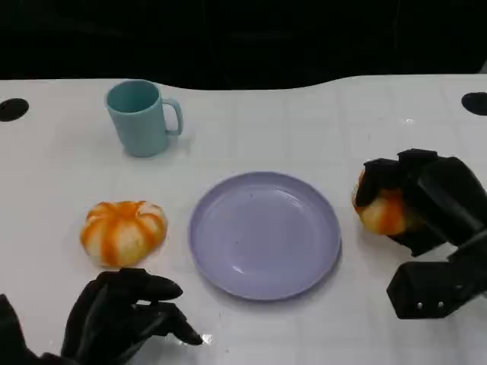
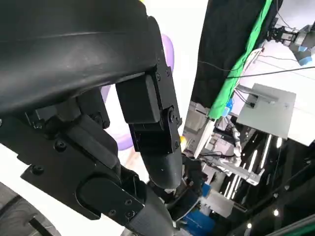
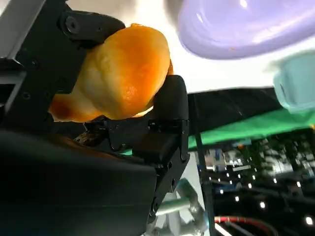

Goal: Grasp the bread from the table and place it into the plate.

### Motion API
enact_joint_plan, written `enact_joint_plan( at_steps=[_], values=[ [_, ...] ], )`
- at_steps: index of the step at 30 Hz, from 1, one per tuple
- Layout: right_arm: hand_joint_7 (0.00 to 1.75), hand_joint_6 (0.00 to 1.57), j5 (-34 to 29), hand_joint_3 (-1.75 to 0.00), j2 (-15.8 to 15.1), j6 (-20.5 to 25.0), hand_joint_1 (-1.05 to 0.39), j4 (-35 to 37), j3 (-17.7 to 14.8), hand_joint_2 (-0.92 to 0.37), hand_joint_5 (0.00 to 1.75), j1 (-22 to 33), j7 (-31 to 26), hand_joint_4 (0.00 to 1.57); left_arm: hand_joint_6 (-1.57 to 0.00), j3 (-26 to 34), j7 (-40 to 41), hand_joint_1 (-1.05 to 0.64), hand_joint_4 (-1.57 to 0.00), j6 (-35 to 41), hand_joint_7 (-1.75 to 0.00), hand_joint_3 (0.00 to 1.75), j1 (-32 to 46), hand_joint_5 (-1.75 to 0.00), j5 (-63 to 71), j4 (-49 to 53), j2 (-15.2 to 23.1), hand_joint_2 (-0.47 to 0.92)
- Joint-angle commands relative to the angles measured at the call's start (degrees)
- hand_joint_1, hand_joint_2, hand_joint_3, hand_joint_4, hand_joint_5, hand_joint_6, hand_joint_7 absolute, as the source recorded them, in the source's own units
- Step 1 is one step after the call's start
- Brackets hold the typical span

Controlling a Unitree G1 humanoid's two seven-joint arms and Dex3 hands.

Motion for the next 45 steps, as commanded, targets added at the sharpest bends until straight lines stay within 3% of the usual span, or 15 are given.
enact_joint_plan(
  at_steps=[1, 12, 19, 24, 31, 33, 34, 35, 38, 40, 41, 43, 45],
  values=[
    [1.63, 0.87, 3.40, -1.46, 0.82, -3.30, 0.13, -3.96, -2.15, -0.14, 1.75, -0.57, 1.85, 1.05, -1.57, 0.29, 0.46, -0.95, -1.57, 0.15, 0.00, 0.00, 0.37, -0.47, 0.17, -0.35, 0.57, 0.65],
    [1.56, 0.89, 6.65, -1.52, 4.51, -3.95, 0.05, -12.23, -2.89, -0.11, 1.75, 0.92, 12.21, 1.04, -1.57, 0.08, 0.97, -0.96, -1.57, 0.02, -0.01, 0.00, 0.71, -0.48, 0.48, -0.88, 0.43, 0.65],
    [1.73, 0.82, 4.85, -1.48, 9.69, -4.53, 0.03, -9.90, -1.17, -0.10, 1.75, -0.59, 11.52, 1.05, -1.57, -0.23, 1.16, -0.96, -1.57, -0.18, -0.01, 0.00, 1.01, -0.49, 0.69, -1.13, 0.44, 0.65],
    [1.75, 0.80, 3.18, -1.47, 12.66, -3.99, -0.02, -6.10, -0.03, -0.15, 1.75, -2.34, 10.46, 1.05, -1.57, -0.17, 1.25, -0.96, -1.57, 0.04, -0.01, 0.00, 1.04, -0.48, 0.49, -1.24, 0.36, 0.65],
    [1.75, 0.78, 2.27, -1.44, 14.44, -3.62, -0.04, -0.98, 0.96, -0.19, 1.75, -4.37, 10.21, 1.03, -1.57, -0.24, 1.28, -0.95, -1.57, -0.05, -0.01, 0.00, 1.17, -0.48, 0.58, -1.51, 0.32, 0.66],
    [1.64, 0.81, 2.69, -1.40, 14.46, -3.80, -0.04, -0.23, 1.00, -0.23, 1.75, -4.66, 11.09, 1.01, -1.57, -0.24, 1.33, -0.95, -1.57, -0.08, -0.01, 0.00, 1.20, -0.48, 0.58, -1.57, 0.27, 0.66],
    [1.42, 0.86, 2.86, -1.38, 14.45, -3.54, -0.05, -0.07, 0.99, -0.25, 1.72, -4.74, 11.79, 0.98, -1.57, -0.24, 1.33, -0.95, -1.57, 0.00, -0.01, 0.00, 1.23, -0.48, 0.53, -1.64, 0.25, 0.66],
    [1.08, 0.91, 3.01, -1.24, 14.44, -3.30, -0.08, 0.00, 0.95, -0.31, 1.54, -4.78, 12.39, 0.96, -1.57, -0.24, 1.34, -0.95, -1.57, 0.09, -0.01, 0.00, 1.27, -0.48, 0.48, -1.73, 0.24, 0.66],
    [0.51, 0.93, 3.40, -1.00, 14.07, -2.58, -0.13, -0.62, 0.69, -0.36, 1.16, -4.35, 14.24, 0.89, -1.57, -0.28, 1.29, -0.96, -1.57, -0.14, -0.01, 0.00, 1.27, -0.48, 0.65, -1.65, 0.27, 0.66],
    [0.35, 0.91, 3.77, -0.96, 13.70, -2.12, -0.15, -1.21, 0.58, -0.36, 1.03, -4.04, 16.13, 0.85, -1.57, -0.27, 1.39, -0.96, -1.57, 0.04, -0.01, 0.00, 1.31, -0.49, 0.58, -1.77, 0.22, 0.66],
    [0.24, 0.83, 4.10, -0.91, 13.49, -1.97, -0.20, -1.52, 0.53, -0.39, 0.84, -3.89, 17.38, 0.70, -1.57, -0.26, 1.35, -0.96, -1.57, 0.17, -0.01, 0.00, 1.32, -0.49, 0.46, -1.83, 0.20, 0.65],
    [0.13, 0.77, 4.50, -0.80, 12.84, -1.80, -0.28, -2.40, 0.57, -0.46, 0.62, -3.44, 19.41, 0.61, -1.57, -0.31, 1.43, -0.96, -1.57, 0.21, -0.01, 0.00, 1.39, -0.49, 0.53, -1.99, 0.19, 0.65],
    [0.04, 0.66, 4.84, -0.40, 12.04, -1.23, -0.39, -3.83, 0.55, -0.69, 0.44, -2.85, 21.59, 0.50, -1.57, -0.35, 1.57, -0.96, -1.57, 0.25, -0.01, 0.00, 1.47, -0.49, 0.63, -2.17, 0.20, 0.65]
  ],
)
